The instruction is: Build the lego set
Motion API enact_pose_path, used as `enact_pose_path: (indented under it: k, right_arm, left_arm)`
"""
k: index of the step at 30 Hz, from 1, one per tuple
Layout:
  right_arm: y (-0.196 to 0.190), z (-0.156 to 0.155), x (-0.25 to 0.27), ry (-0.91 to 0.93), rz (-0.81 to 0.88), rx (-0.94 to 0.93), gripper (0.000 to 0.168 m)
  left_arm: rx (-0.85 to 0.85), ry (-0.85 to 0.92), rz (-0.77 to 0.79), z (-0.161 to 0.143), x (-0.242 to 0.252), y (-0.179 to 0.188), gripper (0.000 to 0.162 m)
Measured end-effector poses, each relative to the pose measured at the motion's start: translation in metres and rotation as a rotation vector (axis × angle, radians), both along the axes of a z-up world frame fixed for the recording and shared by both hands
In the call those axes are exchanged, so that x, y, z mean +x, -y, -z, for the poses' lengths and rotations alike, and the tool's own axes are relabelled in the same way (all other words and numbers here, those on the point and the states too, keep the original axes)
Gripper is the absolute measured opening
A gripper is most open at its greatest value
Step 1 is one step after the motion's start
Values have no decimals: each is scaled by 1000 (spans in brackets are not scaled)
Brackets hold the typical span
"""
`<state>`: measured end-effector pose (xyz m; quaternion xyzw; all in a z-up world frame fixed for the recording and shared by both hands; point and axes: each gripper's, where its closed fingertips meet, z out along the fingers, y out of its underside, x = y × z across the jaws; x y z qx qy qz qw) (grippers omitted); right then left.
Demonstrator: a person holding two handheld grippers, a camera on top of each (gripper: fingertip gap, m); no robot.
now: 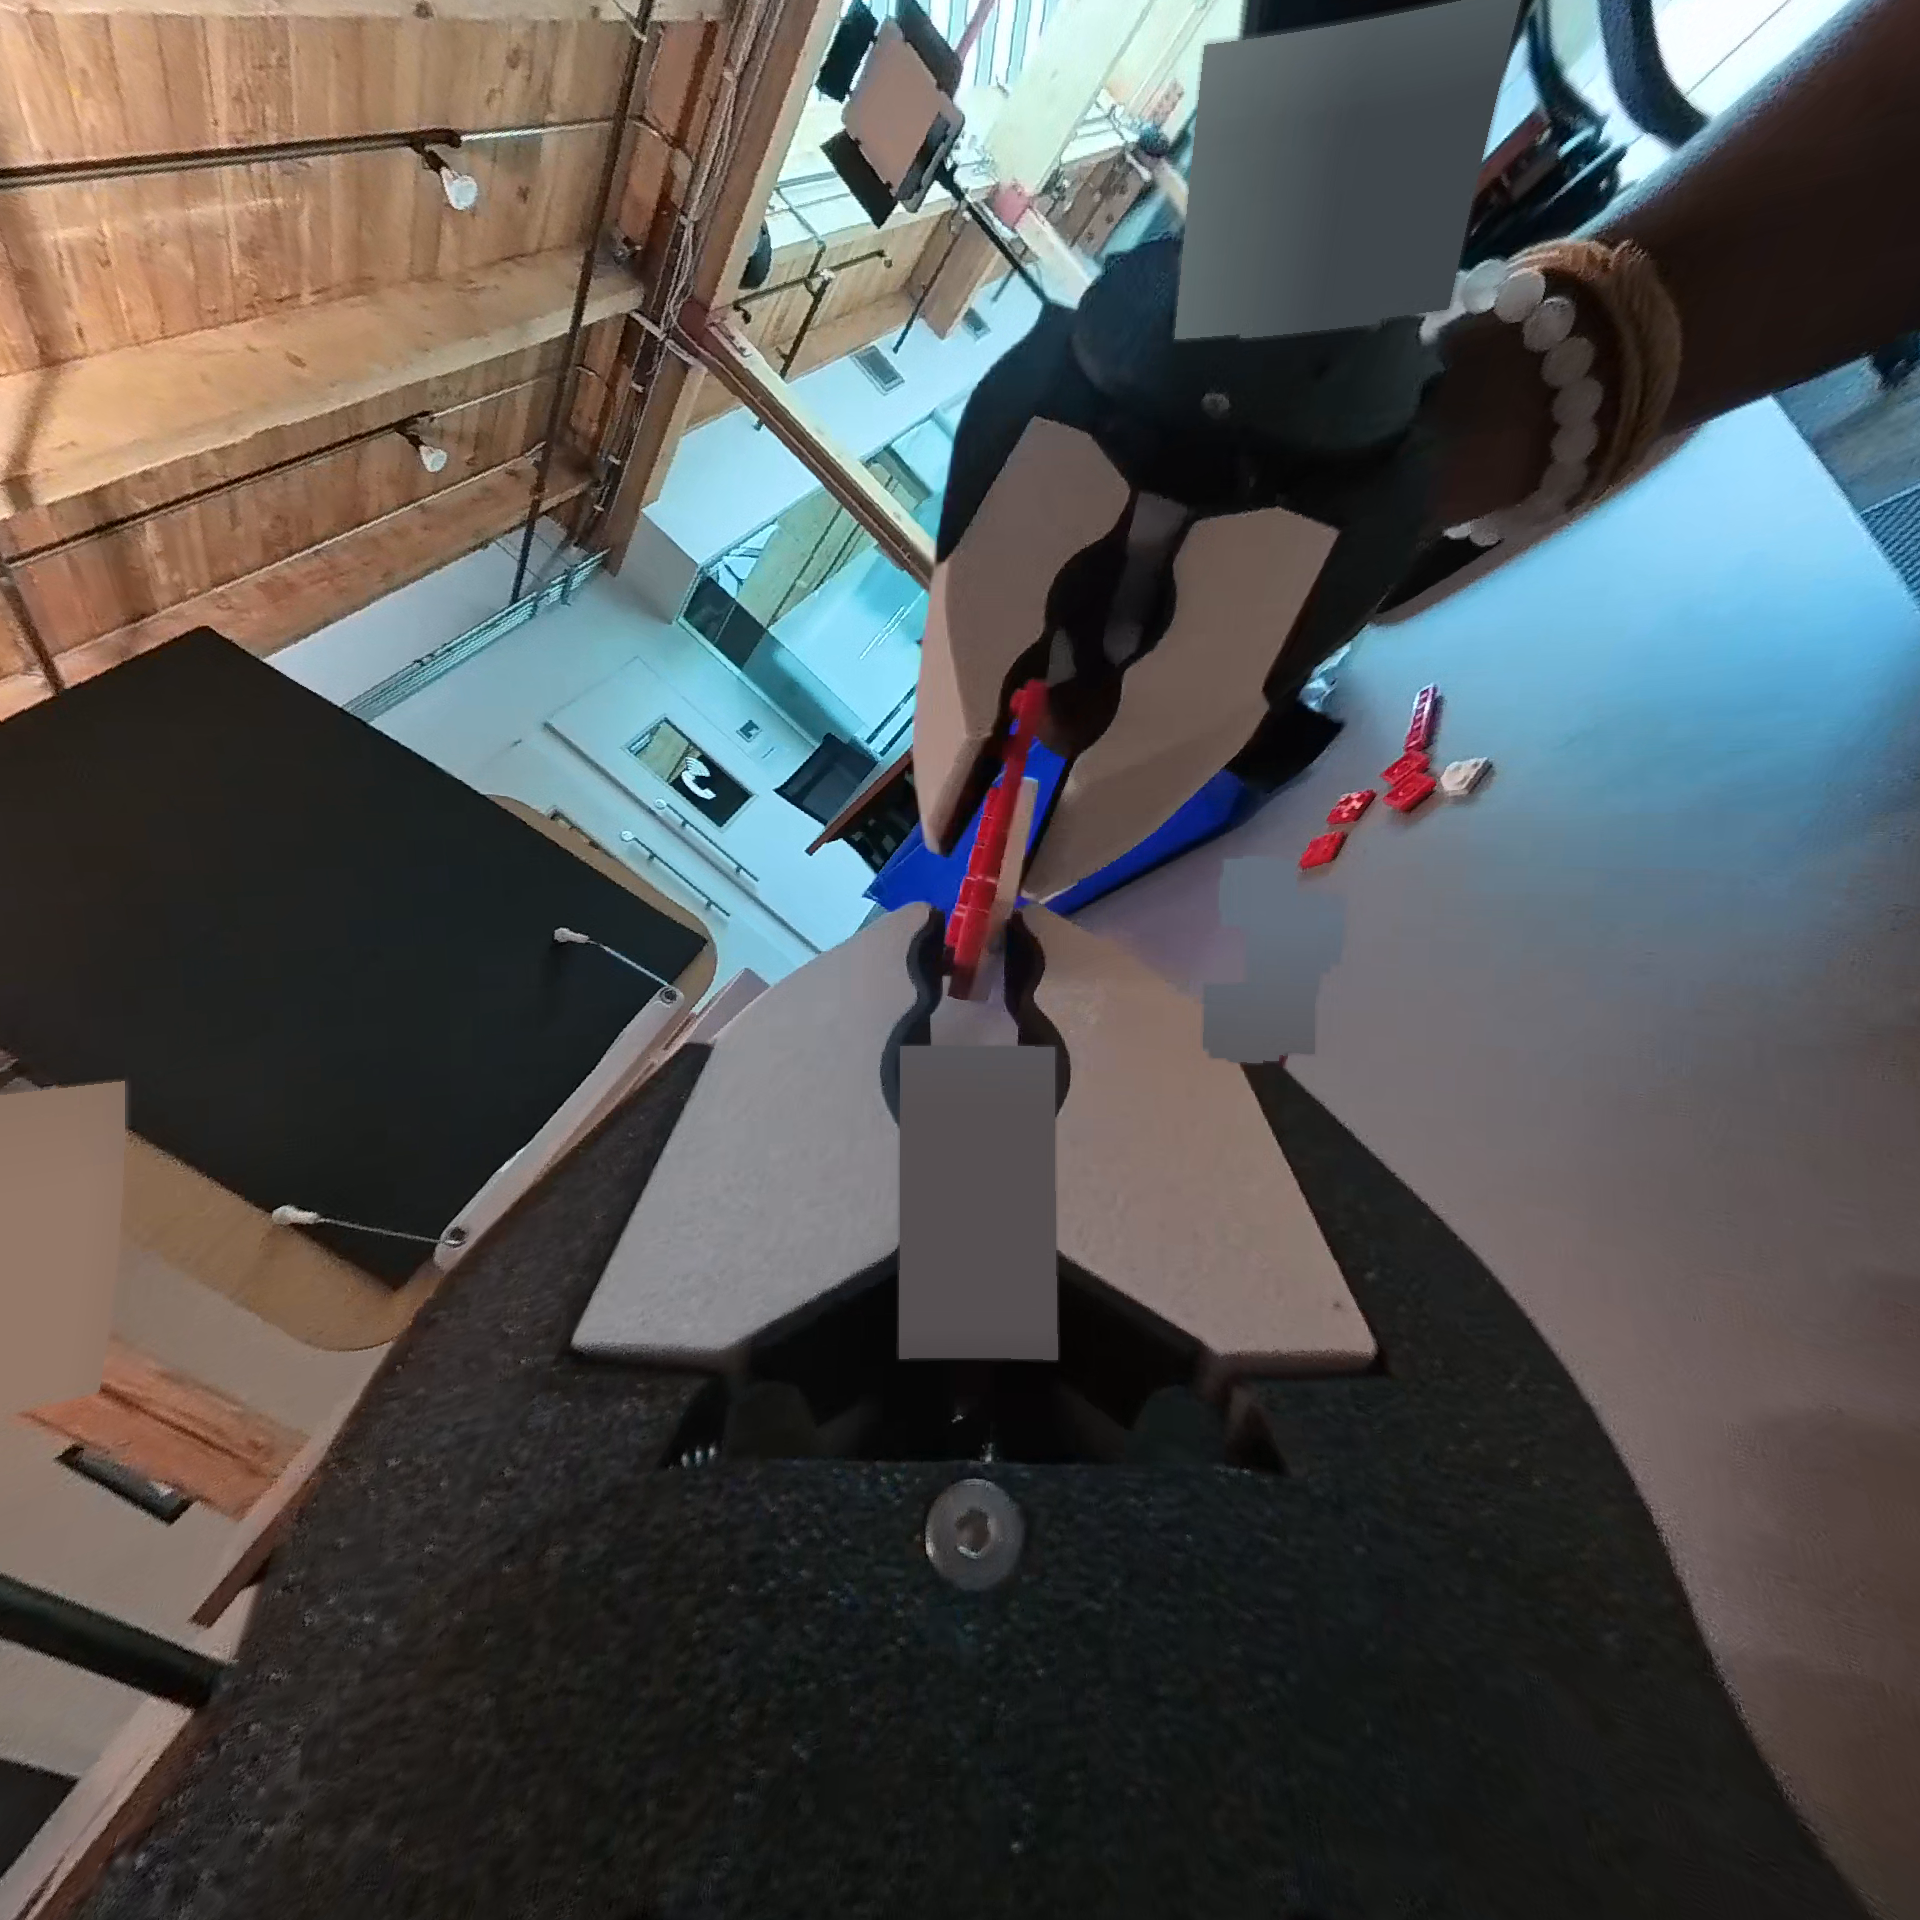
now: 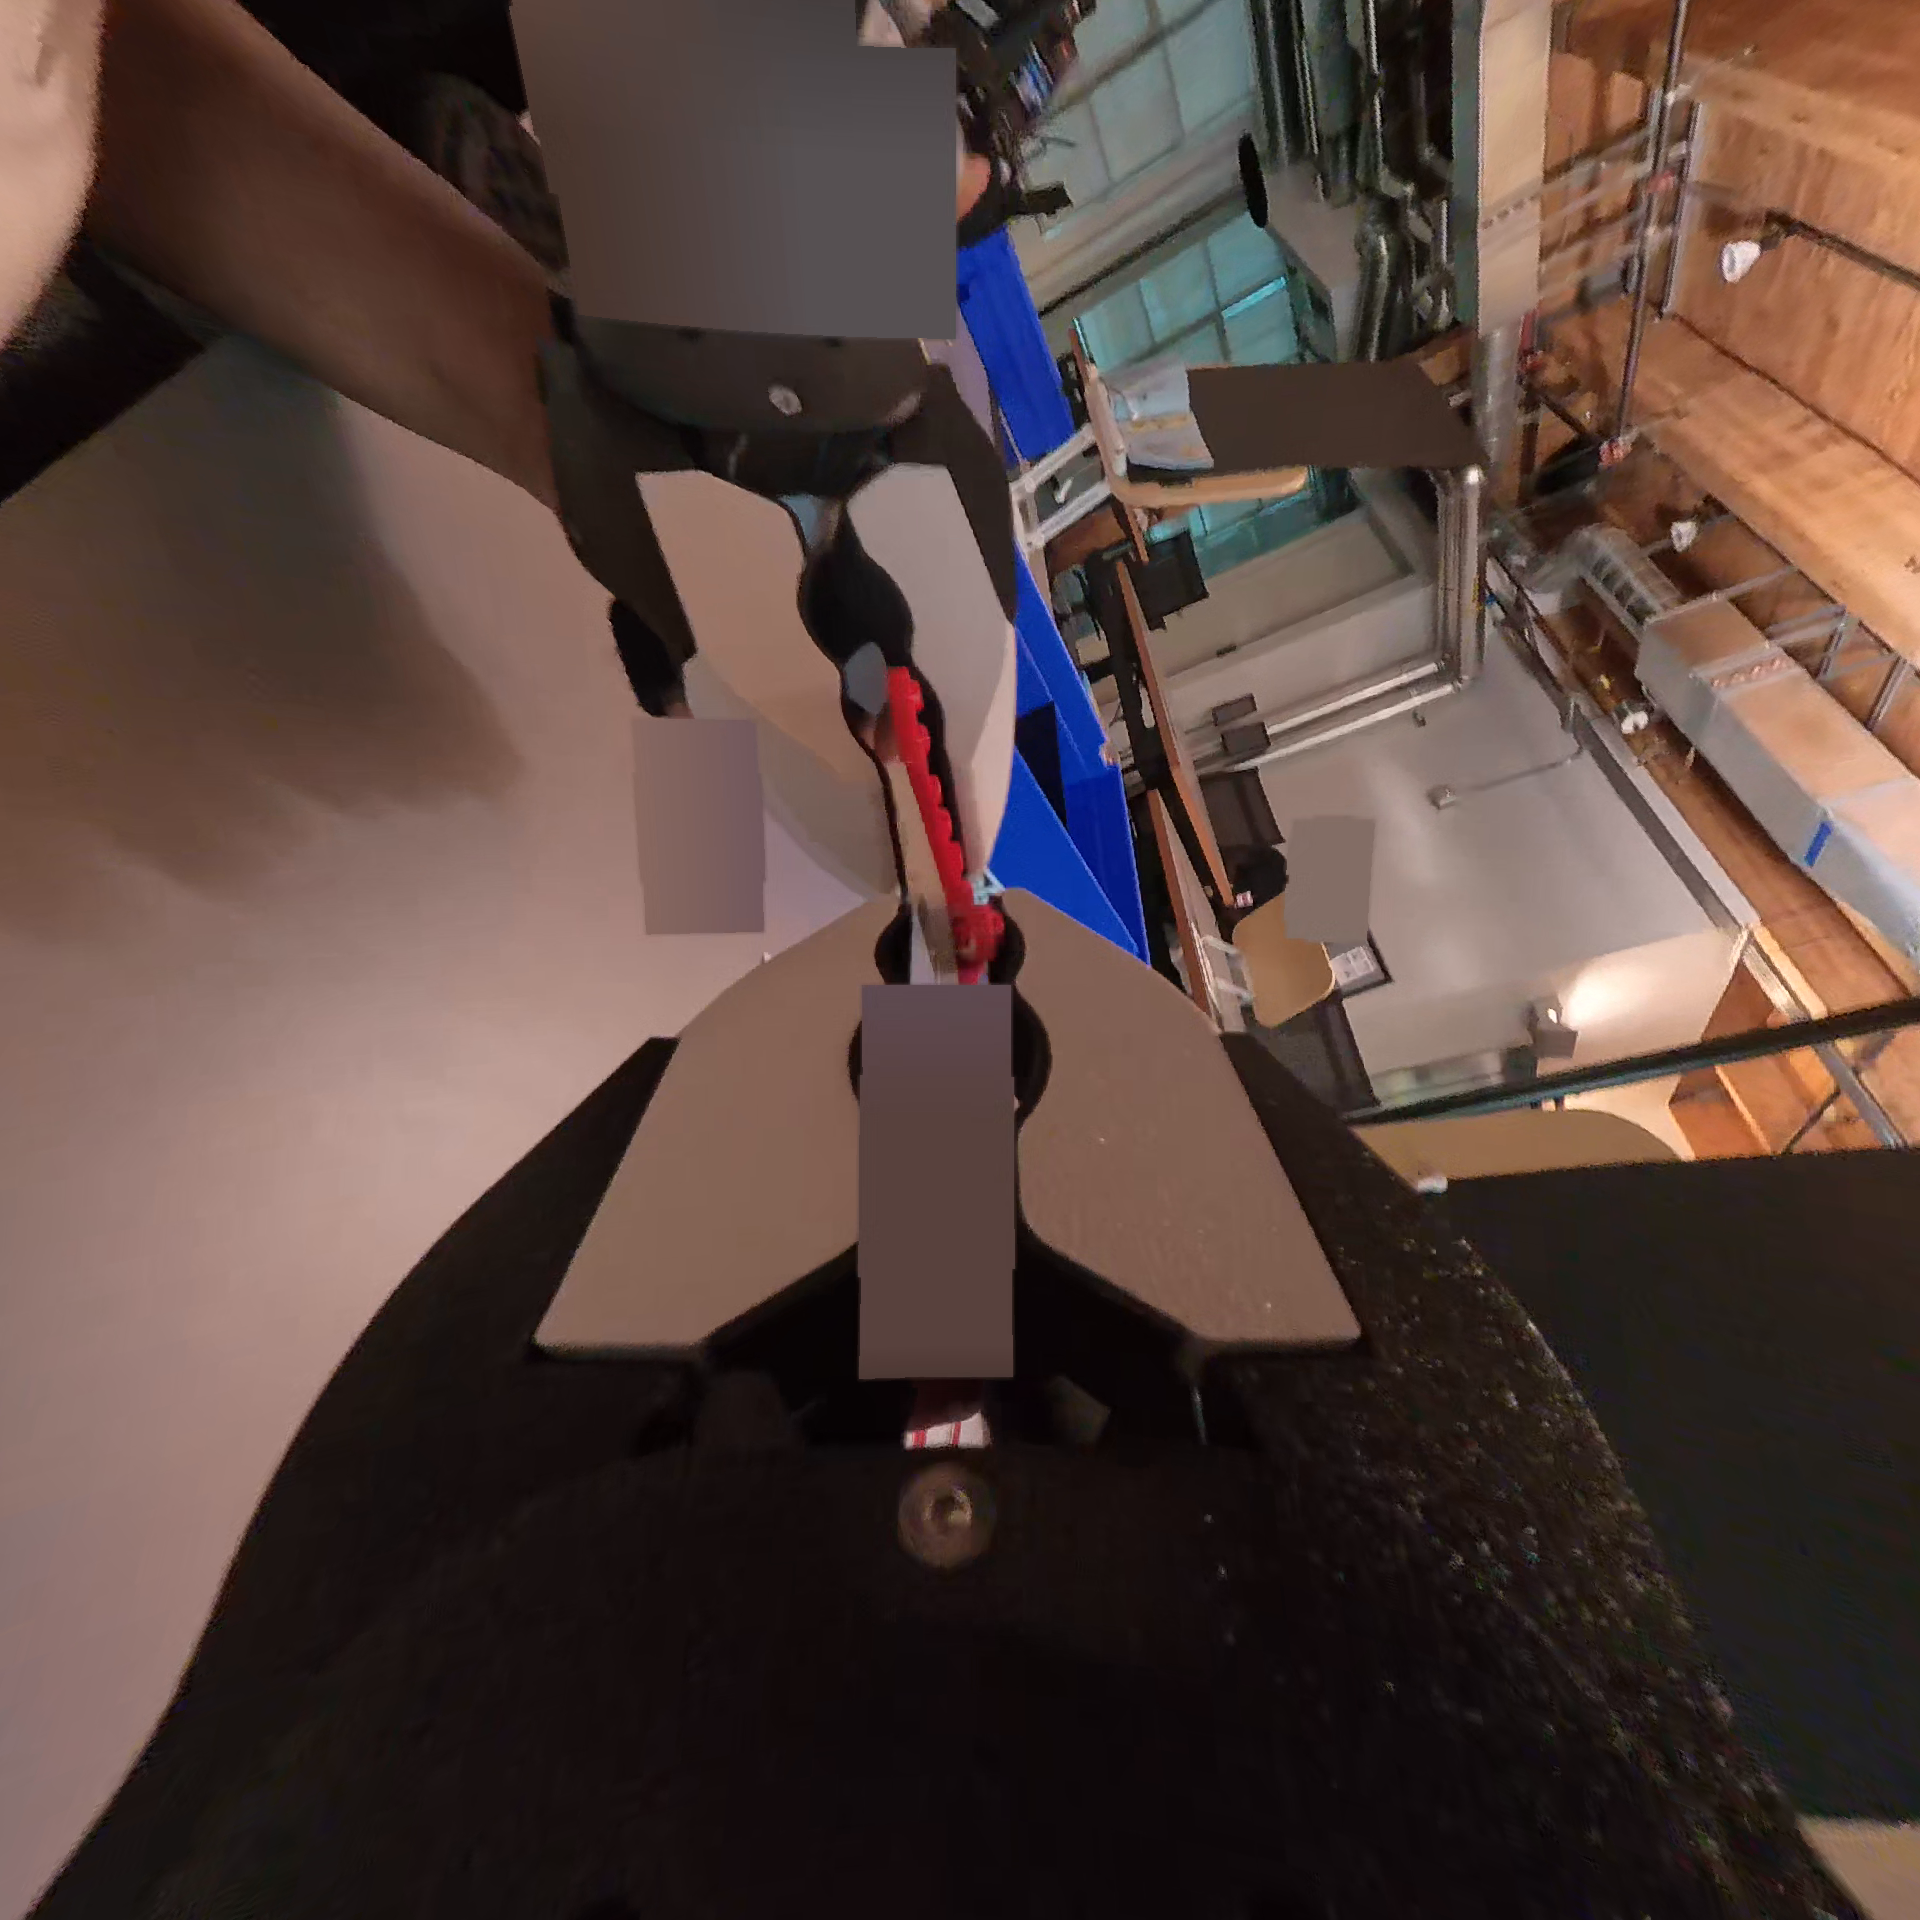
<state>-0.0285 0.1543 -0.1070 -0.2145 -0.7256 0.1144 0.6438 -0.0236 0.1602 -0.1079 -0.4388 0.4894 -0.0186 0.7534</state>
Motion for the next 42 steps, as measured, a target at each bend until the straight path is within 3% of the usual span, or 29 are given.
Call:
enact_pose_path:
  k: [2, 5, 7, 15, 22, 27, 29, 31, 35, 40, 42]
  right_arm:
    - [-10, 2, 3, 2, 43, -35, 20]
    - [-13, -1, 9, -41, 55, -77, 16]
    - [-13, -4, 10, -72, 69, -35, 12]
    - [-18, 3, 14, -53, 129, 67, 22]
    - [-2, -1, 20, 5, 41, 48, 24]
    - [-2, 1, 15, 42, 38, 116, 9]
    - [-8, 4, 16, 61, 66, 122, 9]
    - [-26, 9, 21, 96, 140, 156, 9]
    - [-104, 24, 42, 215, 409, 254, 9]
    - [-204, 55, 65, 396, 776, 380, 9]
    - [-225, 68, 66, 426, 850, 398, 9]
  left_arm:
    - [20, -3, -44, -1, -4, -4, 10]
    - [34, -39, -75, 3, -6, -8, 8]
    - [44, -41, -77, 2, -4, -7, 8]
    - [133, -64, -91, -3, -5, -3, 8]
    - [160, -132, -69, 5, 3, 1, 8]
    - [123, -103, -39, 4, 4, 2, 10]
    - [36, -62, -56, 6, 0, -6, 15]
    - [-85, -18, -138, 11, -12, -22, 27]
    - [-222, 111, -343, 12, -50, -50, 29]
    - [-330, 310, -301, 2, -63, -52, 29]
    - [-326, 357, -304, -3, -70, -52, 28]
